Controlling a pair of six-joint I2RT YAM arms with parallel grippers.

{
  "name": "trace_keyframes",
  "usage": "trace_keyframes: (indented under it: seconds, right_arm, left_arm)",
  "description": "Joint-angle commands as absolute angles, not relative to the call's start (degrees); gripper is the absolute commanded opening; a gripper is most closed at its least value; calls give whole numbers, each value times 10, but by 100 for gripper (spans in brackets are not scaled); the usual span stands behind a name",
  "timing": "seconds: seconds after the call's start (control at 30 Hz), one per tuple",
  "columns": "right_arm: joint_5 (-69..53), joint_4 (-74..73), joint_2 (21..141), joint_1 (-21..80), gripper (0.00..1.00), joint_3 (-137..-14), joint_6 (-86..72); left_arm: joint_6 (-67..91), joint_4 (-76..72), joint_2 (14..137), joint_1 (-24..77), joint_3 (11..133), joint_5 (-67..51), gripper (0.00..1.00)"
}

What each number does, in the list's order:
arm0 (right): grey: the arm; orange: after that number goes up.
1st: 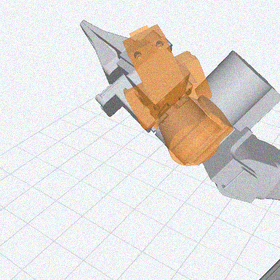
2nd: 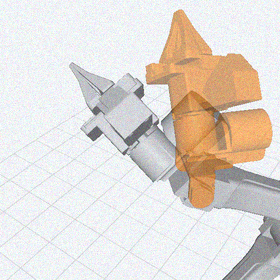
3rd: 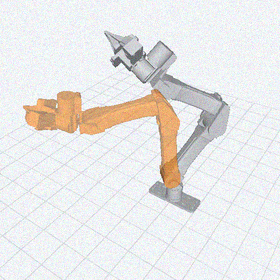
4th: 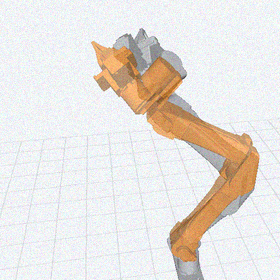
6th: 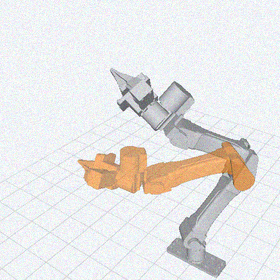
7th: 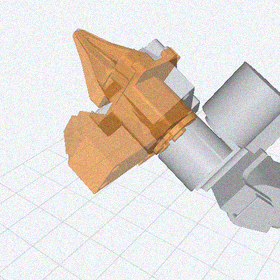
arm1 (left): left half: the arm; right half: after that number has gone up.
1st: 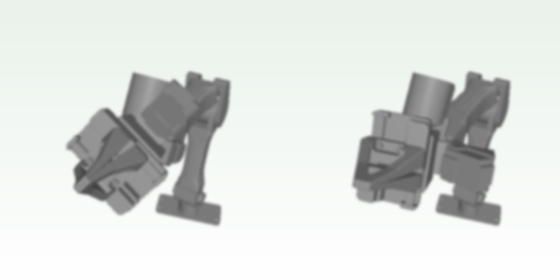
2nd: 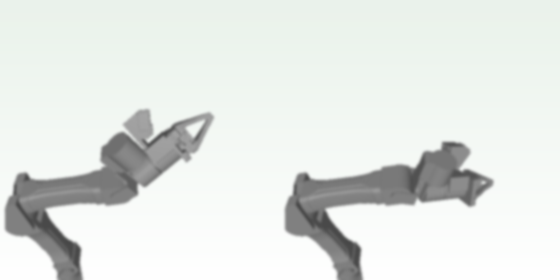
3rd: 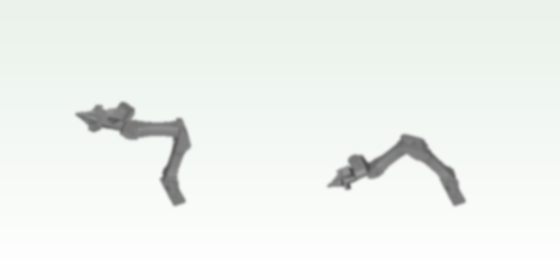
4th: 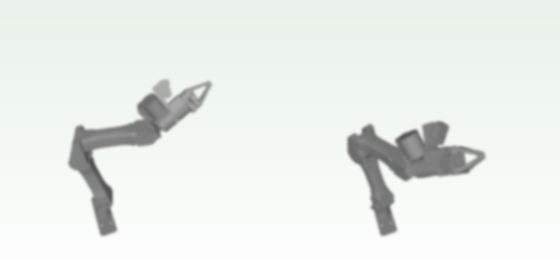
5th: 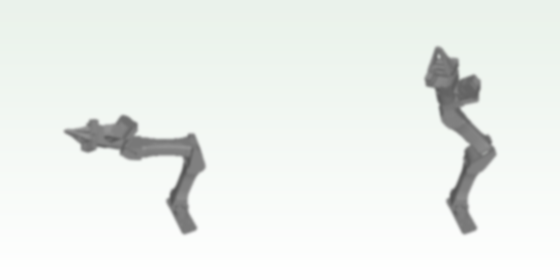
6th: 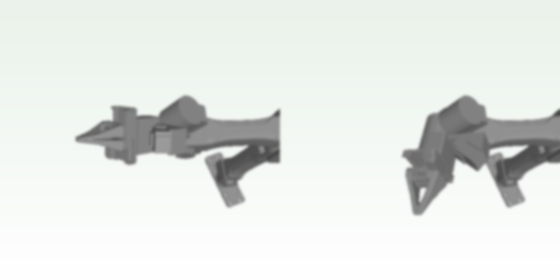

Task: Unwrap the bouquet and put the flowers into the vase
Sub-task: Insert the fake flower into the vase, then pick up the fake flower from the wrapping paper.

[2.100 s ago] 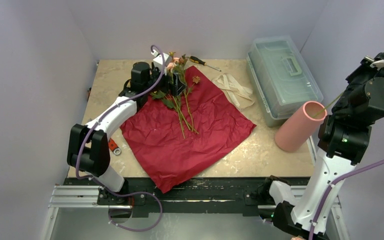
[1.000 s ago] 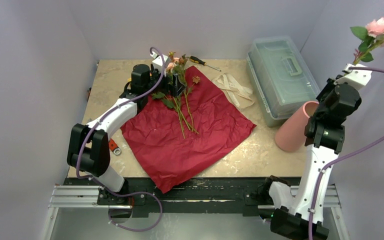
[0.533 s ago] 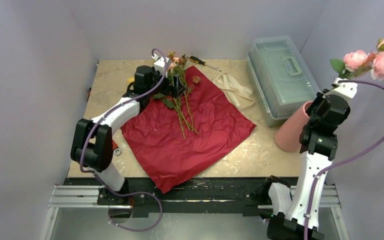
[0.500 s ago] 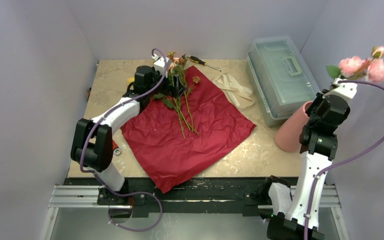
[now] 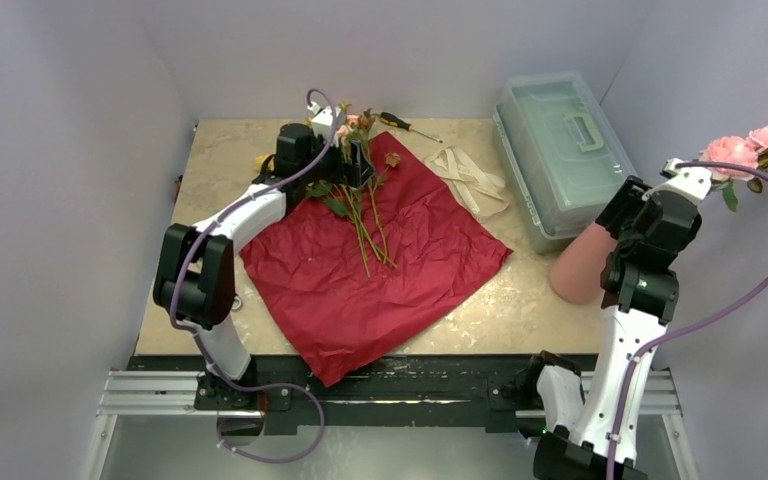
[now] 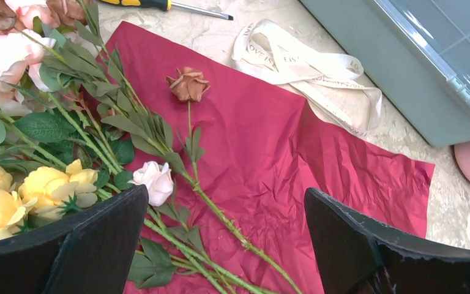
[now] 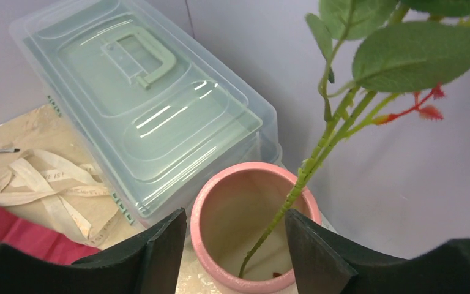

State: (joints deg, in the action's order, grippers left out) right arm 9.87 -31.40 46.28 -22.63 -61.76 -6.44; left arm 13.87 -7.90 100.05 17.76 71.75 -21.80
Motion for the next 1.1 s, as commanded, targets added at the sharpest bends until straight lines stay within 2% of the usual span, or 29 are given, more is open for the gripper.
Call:
trace_keyframes:
  seconds: [0.0, 0.13, 0.33, 0.53, 0.77, 0.97, 1.07]
  right_arm:
    - [68, -342, 441, -230, 66, -671, -46]
    - [5, -366, 439, -230, 71, -715, -11]
    - [-96, -391, 463, -231, 85, -779, 32]
    - [-147, -399, 485, -231, 87, -807, 41]
    - [-176, -415, 509, -230, 87, -819, 53]
    - [-182, -417, 529, -229, 88, -836, 66]
    - [-186, -415, 539, -229, 88, -849, 67]
  left_arm:
    - [163, -58, 1022, 179, 774, -202, 100]
    - [166, 28, 1059, 183, 837, -178, 100]
    - [180, 35, 1090, 189, 867, -184, 100]
    - [236, 33, 1127, 198, 876, -192, 100]
    - [298, 9, 1143, 225, 848, -174, 80]
    - [326, 27, 1182, 247, 865, -123, 69]
    - [341, 41, 1202, 249, 875, -99, 67]
